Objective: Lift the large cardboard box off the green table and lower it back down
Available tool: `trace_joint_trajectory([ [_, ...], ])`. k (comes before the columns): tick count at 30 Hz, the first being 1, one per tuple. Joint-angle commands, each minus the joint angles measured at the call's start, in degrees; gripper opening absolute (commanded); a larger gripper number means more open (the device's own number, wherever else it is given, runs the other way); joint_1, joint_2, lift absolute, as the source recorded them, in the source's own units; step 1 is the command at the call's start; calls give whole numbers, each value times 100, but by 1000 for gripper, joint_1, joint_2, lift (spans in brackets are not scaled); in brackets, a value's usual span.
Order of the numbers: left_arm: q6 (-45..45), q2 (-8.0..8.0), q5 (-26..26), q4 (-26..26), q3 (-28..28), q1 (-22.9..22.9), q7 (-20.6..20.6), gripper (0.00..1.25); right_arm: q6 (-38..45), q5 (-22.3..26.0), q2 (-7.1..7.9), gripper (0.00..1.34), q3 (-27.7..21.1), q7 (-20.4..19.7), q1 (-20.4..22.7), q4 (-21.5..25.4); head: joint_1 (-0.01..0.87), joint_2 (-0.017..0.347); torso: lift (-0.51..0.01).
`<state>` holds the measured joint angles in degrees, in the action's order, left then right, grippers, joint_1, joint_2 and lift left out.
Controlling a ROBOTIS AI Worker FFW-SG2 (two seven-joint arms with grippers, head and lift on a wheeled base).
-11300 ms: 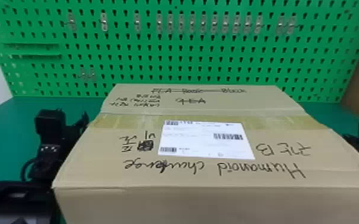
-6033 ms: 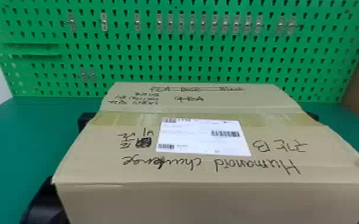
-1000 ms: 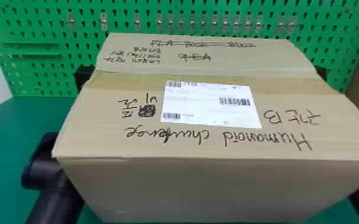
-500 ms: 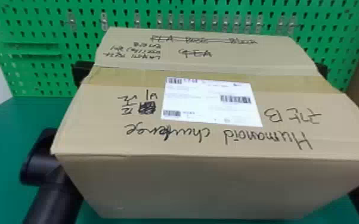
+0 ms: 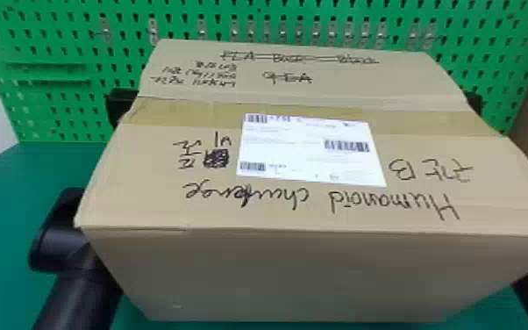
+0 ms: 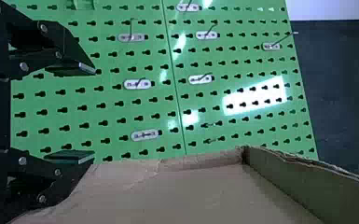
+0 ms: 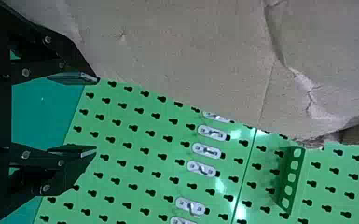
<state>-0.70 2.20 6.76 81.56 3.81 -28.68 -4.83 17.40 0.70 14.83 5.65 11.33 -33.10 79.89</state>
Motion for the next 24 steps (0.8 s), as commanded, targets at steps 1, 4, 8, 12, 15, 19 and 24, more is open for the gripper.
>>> trace_joint_trajectory([
  [1, -9, 0, 9, 0, 6, 38, 0, 661, 0, 0, -15, 644, -2, 10, 32, 0, 508, 51, -211],
  [4, -35, 0, 9, 0, 24, 55, 0, 661, 9, -9, -24, 644, -11, 10, 58, 0, 508, 51, -211],
  [8, -70, 9, 18, 0, 50, 99, 0, 661, 35, -18, -24, 644, -11, 10, 102, -9, 508, 51, -211],
  [12, -79, 9, 18, 0, 50, 143, 0, 661, 44, -18, -42, 644, -20, 10, 146, -9, 508, 51, -211],
  [15, -97, 9, 53, -9, 50, 187, 0, 661, 62, -18, -59, 644, -29, 10, 190, -9, 508, 51, -211],
  [19, -114, 9, 62, -18, 50, 240, 0, 661, 62, -18, -86, 644, -38, 10, 243, -9, 508, 51, -211],
  [24, -114, 9, 44, -18, 59, 319, 0, 661, 71, -18, -130, 644, -99, 10, 348, -17, 508, 51, -211],
])
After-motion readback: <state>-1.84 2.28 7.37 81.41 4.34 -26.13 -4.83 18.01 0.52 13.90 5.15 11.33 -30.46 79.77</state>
